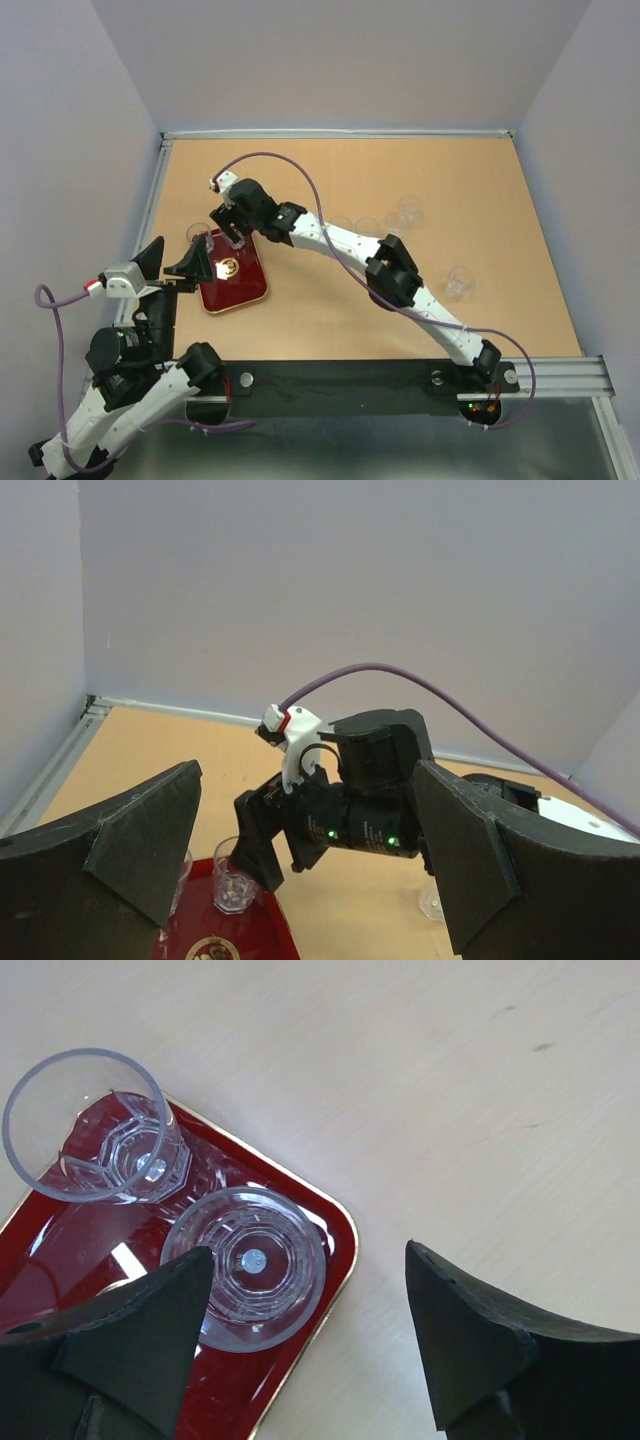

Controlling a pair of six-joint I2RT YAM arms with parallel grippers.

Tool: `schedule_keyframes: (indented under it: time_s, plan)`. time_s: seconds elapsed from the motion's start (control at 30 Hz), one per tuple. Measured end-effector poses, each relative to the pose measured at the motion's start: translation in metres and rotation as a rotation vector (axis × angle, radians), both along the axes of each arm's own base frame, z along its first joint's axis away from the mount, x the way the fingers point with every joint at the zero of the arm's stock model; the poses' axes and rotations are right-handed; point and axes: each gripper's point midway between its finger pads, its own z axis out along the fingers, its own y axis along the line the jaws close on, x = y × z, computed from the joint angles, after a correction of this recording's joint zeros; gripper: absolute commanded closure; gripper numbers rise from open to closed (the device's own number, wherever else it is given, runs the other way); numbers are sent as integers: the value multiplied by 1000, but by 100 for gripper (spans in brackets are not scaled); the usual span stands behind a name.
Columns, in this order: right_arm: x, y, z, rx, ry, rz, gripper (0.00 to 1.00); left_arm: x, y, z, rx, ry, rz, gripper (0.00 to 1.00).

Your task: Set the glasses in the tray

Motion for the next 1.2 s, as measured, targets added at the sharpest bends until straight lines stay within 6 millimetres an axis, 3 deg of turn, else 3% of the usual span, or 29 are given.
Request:
schedule_keyframes:
  time_s: [0.13, 0.27, 0.43, 0.53, 0.73, 0.9, 1.07, 1.2]
  plan:
    - [3, -5, 28, 5, -51, 5, 13, 1, 1, -2, -6, 3, 7, 1]
    - [-8, -25, 89, 14, -123, 38, 11, 5, -4, -11, 0, 17, 7, 1]
    - [-34, -74, 159, 20, -205, 116, 11, 5, -9, -11, -10, 13, -20, 1]
    - [-51, -112, 180, 18, -221, 156, 11, 7, -16, -10, -6, 21, -43, 1]
    - [-56, -202, 172, -46, -202, 140, 9, 35, -65, -29, 77, 153, -117, 3]
    - [-41, -308, 154, -78, -150, -6, 9, 54, -108, -60, 99, 275, -200, 3]
    - [-31, -412, 163, -25, -146, -221, 9, 71, -145, -80, 60, 361, -291, 4]
    - [-29, -466, 160, 49, -134, -347, 9, 90, -171, -85, 1, 422, -377, 6]
